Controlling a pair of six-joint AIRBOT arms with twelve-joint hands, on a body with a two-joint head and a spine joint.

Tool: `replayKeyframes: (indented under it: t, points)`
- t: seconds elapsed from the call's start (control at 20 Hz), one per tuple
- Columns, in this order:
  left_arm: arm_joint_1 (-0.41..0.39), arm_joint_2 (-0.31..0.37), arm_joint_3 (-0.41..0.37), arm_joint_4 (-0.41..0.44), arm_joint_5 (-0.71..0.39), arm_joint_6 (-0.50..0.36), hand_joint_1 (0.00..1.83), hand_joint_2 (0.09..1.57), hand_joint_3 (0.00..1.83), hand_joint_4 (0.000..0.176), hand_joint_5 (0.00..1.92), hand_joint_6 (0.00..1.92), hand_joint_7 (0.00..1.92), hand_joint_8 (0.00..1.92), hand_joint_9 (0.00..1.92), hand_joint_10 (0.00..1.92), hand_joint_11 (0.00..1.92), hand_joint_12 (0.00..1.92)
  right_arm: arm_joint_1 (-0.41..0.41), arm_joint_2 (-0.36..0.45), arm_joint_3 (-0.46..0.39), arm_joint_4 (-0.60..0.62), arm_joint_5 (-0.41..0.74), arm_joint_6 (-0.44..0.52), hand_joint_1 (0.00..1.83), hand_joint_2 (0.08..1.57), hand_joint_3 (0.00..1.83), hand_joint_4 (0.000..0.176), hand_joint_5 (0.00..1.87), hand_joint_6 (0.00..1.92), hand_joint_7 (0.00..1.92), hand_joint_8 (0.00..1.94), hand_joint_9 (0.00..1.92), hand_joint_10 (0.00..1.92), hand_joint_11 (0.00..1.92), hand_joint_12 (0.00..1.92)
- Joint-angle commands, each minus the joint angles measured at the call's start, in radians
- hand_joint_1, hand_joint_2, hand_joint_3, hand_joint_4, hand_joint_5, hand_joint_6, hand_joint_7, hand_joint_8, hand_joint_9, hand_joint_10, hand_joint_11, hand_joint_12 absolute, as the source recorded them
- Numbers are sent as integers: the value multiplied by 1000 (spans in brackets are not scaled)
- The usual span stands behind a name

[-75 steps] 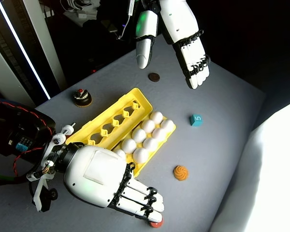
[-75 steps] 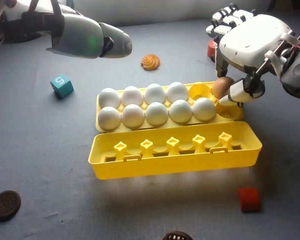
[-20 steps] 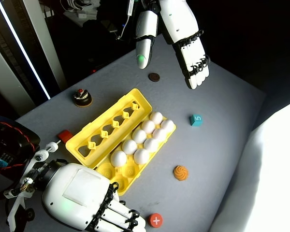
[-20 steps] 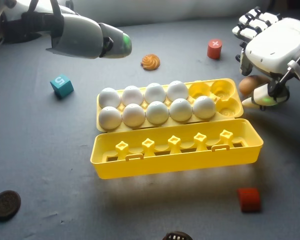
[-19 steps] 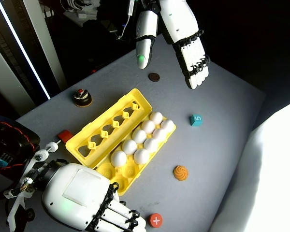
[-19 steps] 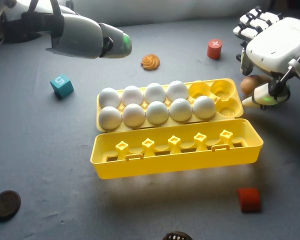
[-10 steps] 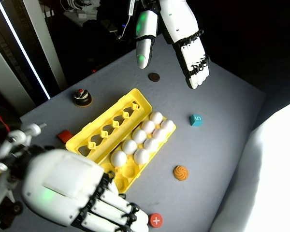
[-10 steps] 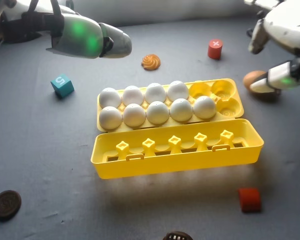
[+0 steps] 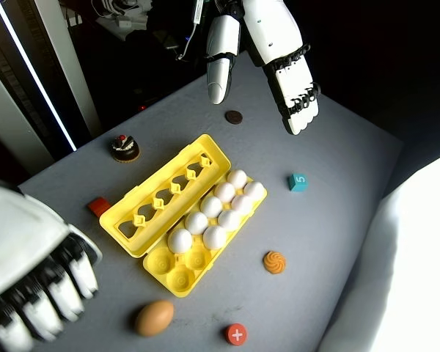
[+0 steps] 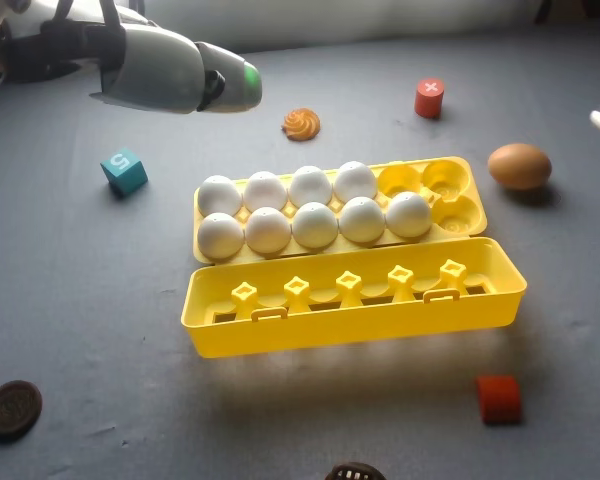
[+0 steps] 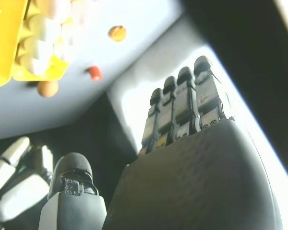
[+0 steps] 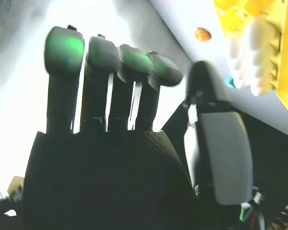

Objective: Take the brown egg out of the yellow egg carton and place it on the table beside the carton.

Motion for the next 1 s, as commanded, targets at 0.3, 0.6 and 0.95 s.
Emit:
replayKeyframes:
  t: [0.3, 0.6, 0.95]
  points:
    - [-17, 3, 0, 74, -40, -1, 0, 1074, 0, 0, 84, 1, 82, 2, 69, 4, 46, 63, 63, 141, -216, 80, 99, -133, 960, 1475, 0, 0, 1271, 1921, 1492, 1941, 1575, 1921, 1704, 1921]
    - [-17, 3, -1, 74, -40, 5, 0, 1082, 0, 0, 95, 2, 96, 3, 74, 3, 0, 185, 85, 149, -319, 169, 169, -194, 1011, 1404, 5, 175, 1239, 1921, 1434, 1941, 1531, 1921, 1669, 1921]
    - [-17, 3, -1, 74, -40, 9, 0, 1084, 0, 0, 75, 1, 60, 1, 37, 1, 0, 153, 87, 162, -351, 169, 182, -187, 976, 1424, 6, 176, 1211, 1921, 1425, 1941, 1524, 1921, 1669, 1921]
